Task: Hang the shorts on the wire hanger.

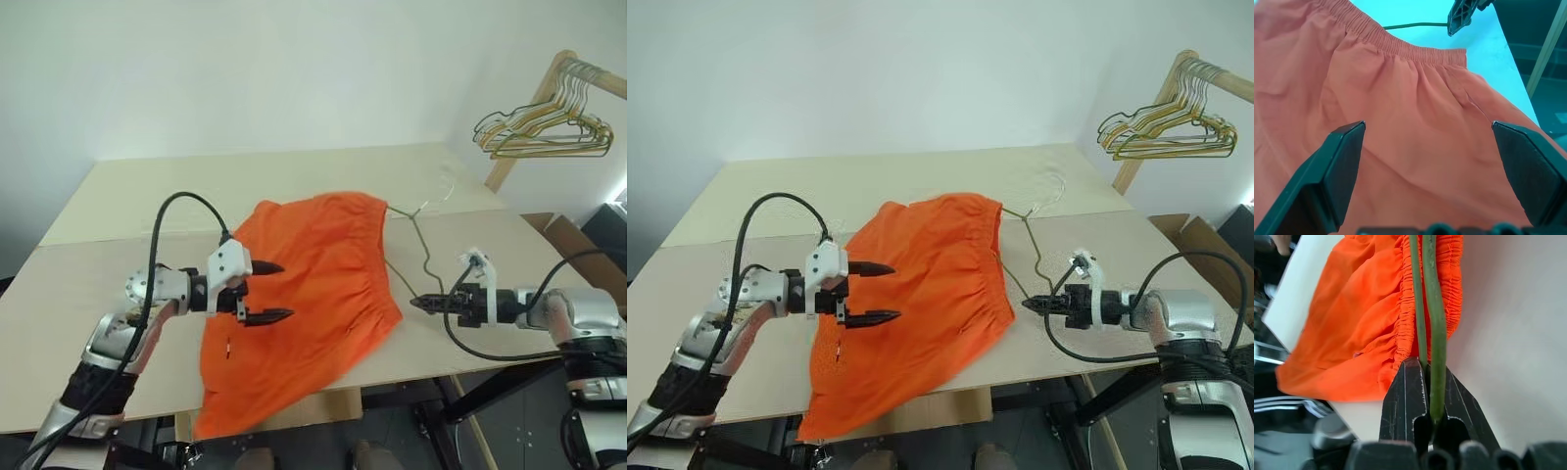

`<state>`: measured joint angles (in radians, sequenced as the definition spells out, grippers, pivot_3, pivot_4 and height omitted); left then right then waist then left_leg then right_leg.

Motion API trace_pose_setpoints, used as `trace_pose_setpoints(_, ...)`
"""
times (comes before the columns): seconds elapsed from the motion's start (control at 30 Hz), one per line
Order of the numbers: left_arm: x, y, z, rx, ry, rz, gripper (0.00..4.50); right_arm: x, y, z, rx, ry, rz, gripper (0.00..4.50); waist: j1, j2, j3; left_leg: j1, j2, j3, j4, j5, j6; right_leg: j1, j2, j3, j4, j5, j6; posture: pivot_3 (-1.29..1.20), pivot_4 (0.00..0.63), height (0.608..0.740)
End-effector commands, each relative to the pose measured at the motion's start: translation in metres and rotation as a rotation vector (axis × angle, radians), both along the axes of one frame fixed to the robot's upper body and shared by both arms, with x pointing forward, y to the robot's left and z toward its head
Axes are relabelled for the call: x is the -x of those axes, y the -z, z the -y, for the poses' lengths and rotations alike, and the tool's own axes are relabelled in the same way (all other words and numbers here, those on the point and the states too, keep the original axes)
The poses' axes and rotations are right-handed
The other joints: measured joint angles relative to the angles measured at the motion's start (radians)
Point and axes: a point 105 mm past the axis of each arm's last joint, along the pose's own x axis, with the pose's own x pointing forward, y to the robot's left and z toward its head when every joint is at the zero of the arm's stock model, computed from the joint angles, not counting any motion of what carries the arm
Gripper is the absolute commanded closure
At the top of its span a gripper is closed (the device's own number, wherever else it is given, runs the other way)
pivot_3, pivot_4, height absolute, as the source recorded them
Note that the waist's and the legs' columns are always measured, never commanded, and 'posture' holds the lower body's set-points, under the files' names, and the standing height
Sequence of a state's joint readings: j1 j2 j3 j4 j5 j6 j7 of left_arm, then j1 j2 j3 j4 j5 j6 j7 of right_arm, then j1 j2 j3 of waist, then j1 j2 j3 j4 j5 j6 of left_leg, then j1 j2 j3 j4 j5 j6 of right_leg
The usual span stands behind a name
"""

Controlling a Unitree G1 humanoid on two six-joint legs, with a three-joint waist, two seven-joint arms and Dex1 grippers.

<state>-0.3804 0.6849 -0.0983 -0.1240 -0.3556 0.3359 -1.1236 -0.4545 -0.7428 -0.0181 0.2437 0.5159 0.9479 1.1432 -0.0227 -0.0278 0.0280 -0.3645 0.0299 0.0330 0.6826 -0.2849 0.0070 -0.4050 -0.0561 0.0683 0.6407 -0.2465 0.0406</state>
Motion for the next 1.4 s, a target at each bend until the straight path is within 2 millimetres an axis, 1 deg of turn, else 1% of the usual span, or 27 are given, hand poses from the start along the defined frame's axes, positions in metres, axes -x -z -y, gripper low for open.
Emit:
trace_pose_setpoints(0.03, -0.016, -0.040, -0.005, 0.057, -0.031, 0.145, 0.02, -0.007, -0.021, -0.011, 0.089, -0.079, 0.251, 4.50, 0.001, 0.000, 0.000, 0.000, 0.000, 0.000, 0.000, 0.000, 0.000, 0.000, 0.000, 0.000, 0.000, 0.000, 0.000, -0.02, 0.000, 0.740)
trace_pose_setpoints(0.13, -0.038, -0.081, -0.010, 0.138, -0.096, 0.279, 0.02, -0.008, -0.023, -0.018, 0.193, -0.144, 0.333, 4.50, 0.003, 0.000, 0.000, -0.001, 0.000, 0.000, 0.001, 0.000, 0.000, 0.000, 0.000, -0.001, 0.000, 0.000, 0.000, -0.01, 0.000, 0.740)
trace_pose_setpoints(0.17, -0.046, -0.098, -0.011, 0.170, -0.112, 0.326, 0.02, -0.009, -0.022, -0.020, 0.240, -0.169, 0.365, 4.50, 0.004, 0.000, 0.000, -0.001, 0.000, -0.001, 0.001, 0.000, 0.000, 0.000, 0.000, -0.001, 0.000, 0.000, 0.000, -0.01, 0.000, 0.740)
trace_pose_setpoints(0.2, -0.052, -0.109, -0.011, 0.191, -0.120, 0.355, 0.02, -0.010, -0.022, -0.022, 0.283, -0.196, 0.389, 4.50, 0.005, 0.000, 0.000, -0.001, 0.000, -0.001, 0.001, 0.000, 0.000, 0.000, 0.000, -0.001, 0.000, 0.000, 0.000, 0.00, 0.000, 0.740)
trace_pose_setpoints(0.23, -0.059, -0.126, -0.011, 0.221, -0.127, 0.389, 0.02, -0.012, -0.023, -0.024, 0.300, -0.214, 0.404, 4.50, 0.006, 0.000, 0.000, -0.001, 0.000, -0.001, 0.002, 0.000, 0.000, 0.000, 0.000, -0.001, 0.000, 0.000, 0.000, 0.00, 0.000, 0.740)
trace_pose_setpoints(0.3, -0.067, -0.145, -0.009, 0.243, -0.118, 0.423, 0.02, -0.015, -0.025, -0.028, 0.312, -0.231, 0.421, 4.50, 0.006, 0.000, 0.000, -0.002, -0.001, -0.001, 0.002, 0.000, 0.000, 0.000, 0.000, -0.001, -0.001, 0.000, 0.000, 0.01, 0.000, 0.740)
trace_pose_setpoints(0.33, -0.070, -0.149, -0.006, 0.207, -0.084, 0.437, 0.02, -0.017, -0.027, -0.031, 0.329, -0.248, 0.445, 4.50, 0.006, 0.000, 0.000, -0.002, -0.001, -0.001, 0.002, 0.000, 0.000, 0.000, 0.000, -0.001, -0.001, 0.000, 0.000, 0.02, 0.000, 0.740)
trace_pose_setpoints(0.37, -0.073, -0.148, -0.004, 0.158, -0.046, 0.433, 0.02, -0.018, -0.028, -0.035, 0.348, -0.267, 0.469, 4.50, 0.005, 0.000, 0.000, -0.002, -0.001, -0.001, 0.002, 0.000, 0.000, 0.000, 0.000, -0.001, -0.001, 0.000, 0.000, 0.02, 0.000, 0.740)
trace_pose_setpoints(0.43, -0.075, -0.137, -0.004, 0.064, 0.039, 0.395, 0.02, -0.022, -0.031, -0.042, 0.357, -0.288, 0.497, 4.50, 0.002, 0.000, 0.000, -0.002, -0.001, -0.001, 0.002, 0.000, 0.000, 0.000, 0.000, -0.001, -0.001, 0.000, 0.000, 0.02, 0.000, 0.740)
trace_pose_setpoints(0.5, -0.073, -0.119, -0.006, -0.045, 0.139, 0.337, 0.02, -0.024, -0.036, -0.050, 0.342, -0.303, 0.486, 4.50, -0.002, 0.000, 0.000, -0.002, -0.001, -0.001, 0.002, 0.000, 0.000, 0.000, 0.001, -0.001, -0.001, 0.000, 0.000, 0.02, 0.000, 0.740)
trace_pose_setpoints(0.57, -0.066, -0.110, -0.008, -0.084, 0.240, 0.283, 0.02, -0.026, -0.040, -0.055, 0.367, -0.325, 0.514, 4.50, -0.006, 0.000, 0.000, -0.002, -0.001, -0.001, 0.002, 0.000, 0.000, 0.000, 0.001, -0.001, 0.000, 0.000, 0.000, 0.01, 0.000, 0.740)
trace_pose_setpoints(0.63, -0.065, -0.108, -0.008, -0.108, 0.290, 0.265, 0.02, -0.026, -0.044, -0.059, 0.358, -0.347, 0.521, 4.50, -0.008, 0.000, 0.000, -0.003, -0.001, -0.001, 0.002, 0.000, 0.000, -0.002, 0.001, -0.001, 0.000, 0.000, 0.000, 0.01, 0.000, 0.740)
trace_pose_setpoints(0.73, -0.070, -0.107, -0.005, -0.138, 0.298, 0.252, 0.02, -0.028, -0.048, -0.061, 0.387, -0.366, 0.541, 4.50, -0.008, 0.000, 0.000, -0.007, -0.001, -0.001, 0.004, 0.000, 0.000, -0.004, 0.001, -0.002, 0.000, 0.000, 0.000, 0.01, 0.000, 0.740)
trace_pose_setpoints(0.93, -0.082, -0.107, -0.005, -0.216, 0.277, 0.238, 0.02, -0.027, -0.048, -0.061, 0.451, -0.417, 0.570, 4.50, -0.007, 0.000, 0.000, -0.009, 0.000, -0.002, 0.009, -0.001, 0.002, -0.005, 0.000, -0.002, 0.000, 0.000, 0.001, 0.00, 0.000, 0.740)
trace_pose_setpoints(1.03, -0.085, -0.100, -0.007, -0.295, 0.279, 0.230, 0.02, -0.026, -0.051, -0.064, 0.425, -0.420, 0.556, 4.50, -0.009, 0.000, 0.000, -0.010, 0.000, -0.002, 0.010, -0.001, 0.002, -0.005, 0.001, -0.002, 0.001, 0.000, 0.001, 0.00, 0.000, 0.740)
trace_pose_setpoints(1.13, -0.088, -0.093, -0.007, -0.339, 0.279, 0.193, 0.02, -0.026, -0.054, -0.066, 0.433, -0.431, 0.555, 4.50, -0.012, 0.000, 0.000, -0.010, 0.000, -0.002, 0.011, -0.001, 0.003, -0.005, 0.001, -0.002, 0.002, 0.000, 0.001, -0.01, 0.000, 0.740)
trace_pose_setpoints(1.23, -0.088, -0.085, -0.006, -0.377, 0.284, 0.152, 0.64, -0.028, -0.054, -0.066, 0.443, -0.425, 0.560, 4.50, -0.015, 0.000, 0.000, -0.011, 0.000, -0.002, 0.011, -0.001, 0.003, -0.007, 0.001, -0.002, 0.003, 0.000, 0.001, -0.01, 0.000, 0.740)
trace_pose_setpoints(1.37, -0.090, -0.083, -0.001, -0.372, 0.293, 0.150, 1.96, -0.027, -0.053, -0.067, 0.454, -0.434, 0.569, 4.50, -0.019, 0.000, 0.000, -0.021, 0.000, -0.003, 0.013, -0.001, 0.003, -0.017, 0.000, -0.002, 0.006, 0.000, 0.001, -0.01, 0.000, 0.740)
trace_pose_setpoints(1.4, -0.090, -0.083, 0.000, -0.370, 0.291, 0.142, 1.96, -0.027, -0.053, -0.067, 0.455, -0.436, 0.570, 4.50, -0.018, 0.000, 0.000, -0.021, 0.000, -0.003, 0.013, -0.001, 0.003, -0.018, 0.000, -0.002, 0.007, 0.000, 0.001, -0.02, 0.000, 0.740)
